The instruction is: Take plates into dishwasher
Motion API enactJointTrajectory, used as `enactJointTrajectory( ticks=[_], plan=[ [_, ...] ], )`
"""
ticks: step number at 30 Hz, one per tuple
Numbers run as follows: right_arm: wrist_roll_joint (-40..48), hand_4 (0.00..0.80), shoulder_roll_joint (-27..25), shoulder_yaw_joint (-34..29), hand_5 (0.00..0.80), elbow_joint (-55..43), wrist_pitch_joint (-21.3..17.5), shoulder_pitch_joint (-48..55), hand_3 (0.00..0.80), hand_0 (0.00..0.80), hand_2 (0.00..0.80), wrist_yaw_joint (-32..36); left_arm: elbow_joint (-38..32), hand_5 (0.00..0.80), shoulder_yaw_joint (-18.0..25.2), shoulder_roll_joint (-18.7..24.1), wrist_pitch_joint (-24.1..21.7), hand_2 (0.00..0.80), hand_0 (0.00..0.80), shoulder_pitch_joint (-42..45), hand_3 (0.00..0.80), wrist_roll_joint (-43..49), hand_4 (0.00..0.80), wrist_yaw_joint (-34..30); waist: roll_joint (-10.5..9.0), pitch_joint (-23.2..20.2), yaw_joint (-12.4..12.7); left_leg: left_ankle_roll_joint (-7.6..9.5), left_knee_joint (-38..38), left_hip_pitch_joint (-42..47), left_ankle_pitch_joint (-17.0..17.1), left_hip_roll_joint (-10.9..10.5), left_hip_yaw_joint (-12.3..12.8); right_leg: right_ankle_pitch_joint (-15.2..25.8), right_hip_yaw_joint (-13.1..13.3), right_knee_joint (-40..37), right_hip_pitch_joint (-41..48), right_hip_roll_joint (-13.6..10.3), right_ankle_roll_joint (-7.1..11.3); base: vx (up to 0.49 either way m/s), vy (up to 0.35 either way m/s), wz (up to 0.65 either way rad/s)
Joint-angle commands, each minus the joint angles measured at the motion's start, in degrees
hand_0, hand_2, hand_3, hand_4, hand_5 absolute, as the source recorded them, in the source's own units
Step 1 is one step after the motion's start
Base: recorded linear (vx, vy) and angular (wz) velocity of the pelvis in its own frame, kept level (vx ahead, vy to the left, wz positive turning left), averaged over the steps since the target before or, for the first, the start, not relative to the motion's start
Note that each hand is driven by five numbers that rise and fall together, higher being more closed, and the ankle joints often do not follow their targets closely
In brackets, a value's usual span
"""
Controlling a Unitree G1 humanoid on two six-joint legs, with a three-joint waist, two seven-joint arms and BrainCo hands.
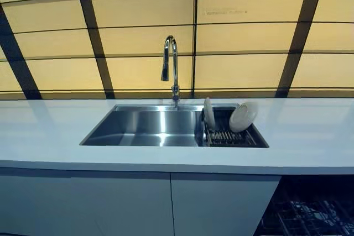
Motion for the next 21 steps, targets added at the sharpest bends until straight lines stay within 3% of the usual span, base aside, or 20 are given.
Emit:
enactJointTrajectory(
  ticks=[1, 21],
  plan=[
    [1.55, 0.000, 2.32, -0.81, 0.000, 3.06, -0.65, -3.56, 0.000, 0.000, 0.000, -0.78, 2.53, 0.000, 0.08, 0.30, -0.34, 0.000, 0.000, -4.55, 0.000, -1.00, 0.000, -0.20, -3.14, 1.14, -0.12, 3.47, 0.08, 2.66, -4.93, -4.43, 3.36, 0.29, 1.88, 0.74, -2.24, 2.27, 0.28, 0.000, 0.000, 0.00],
    [1.05, 0.000, 2.71, -0.39, 0.000, 3.52, -0.62, -3.68, 0.000, 0.000, 0.000, -0.41, 3.13, 0.000, -0.03, 0.12, -0.08, 0.000, 0.000, -4.52, 0.000, -0.02, 0.000, -0.13, -3.36, 1.18, -0.01, 3.66, 0.08, 3.32, -5.38, -4.56, 3.28, 0.22, 1.67, 0.73, -1.71, 2.16, 0.40, 0.000, 0.000, 0.00]
  ],
)
